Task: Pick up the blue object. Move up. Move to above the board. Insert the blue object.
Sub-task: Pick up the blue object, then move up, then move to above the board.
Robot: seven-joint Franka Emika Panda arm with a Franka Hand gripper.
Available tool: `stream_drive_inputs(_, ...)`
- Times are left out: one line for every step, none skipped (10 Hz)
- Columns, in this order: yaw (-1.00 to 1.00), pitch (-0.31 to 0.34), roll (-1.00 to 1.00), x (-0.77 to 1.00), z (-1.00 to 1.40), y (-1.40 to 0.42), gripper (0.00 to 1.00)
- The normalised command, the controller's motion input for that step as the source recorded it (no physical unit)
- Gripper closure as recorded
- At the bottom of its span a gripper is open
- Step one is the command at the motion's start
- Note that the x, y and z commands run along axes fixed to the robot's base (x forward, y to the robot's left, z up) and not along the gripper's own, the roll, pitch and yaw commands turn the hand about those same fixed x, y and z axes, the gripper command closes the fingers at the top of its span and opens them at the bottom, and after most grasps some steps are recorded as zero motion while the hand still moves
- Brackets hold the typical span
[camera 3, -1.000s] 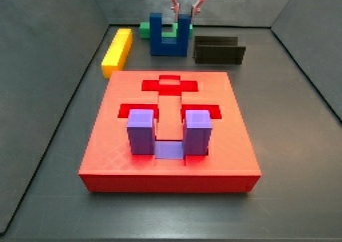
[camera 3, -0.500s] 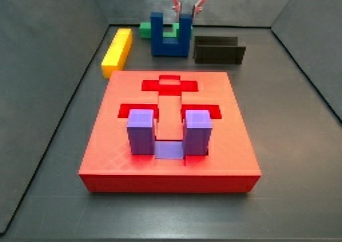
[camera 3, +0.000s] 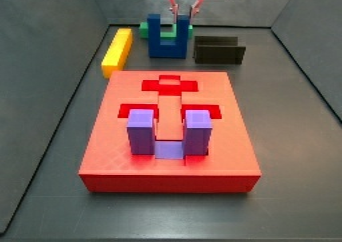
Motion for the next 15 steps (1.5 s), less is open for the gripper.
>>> stream_drive_inputs(0.00,0.000,0.00,0.00,0.00,0.00,1.00)
stream_drive_inputs(0.00,0.000,0.00,0.00,0.00,0.00,1.00)
stream_drive_inputs(0.00,0.000,0.00,0.00,0.00,0.00,1.00)
stream_drive_inputs(0.00,0.000,0.00,0.00,0.83,0.00,1.00)
stream_drive_inputs(0.06,-0.002,-0.01,0.03,0.82,0.05,1.00)
stream_drive_inputs(0.06,0.027,-0.02,0.01,0.56,0.04,1.00)
stream_drive_inputs(0.03,0.019,-0.03,0.04,0.25,0.01,1.00)
stream_drive_inputs(0.00,0.000,0.00,0.00,1.40,0.00,1.00)
stream_drive_inputs(-0.01,0.024,0.00,-0.02,1.40,-0.01,1.00)
stream_drive_inputs(-0.01,0.009,-0.02,-0.04,1.40,-0.01,1.00)
stream_drive_inputs(-0.01,0.018,-0.03,0.02,1.40,0.00,1.00)
stream_drive_inputs(-0.01,0.061,-0.04,0.05,0.69,0.00,1.00)
stream_drive_inputs(-0.01,0.076,-0.05,0.06,0.20,0.00,1.00)
stream_drive_inputs(-0.06,0.116,-0.03,-0.20,0.19,-1.40,1.00)
stream_drive_inputs(-0.06,0.102,0.01,-0.21,0.20,-1.40,1.00)
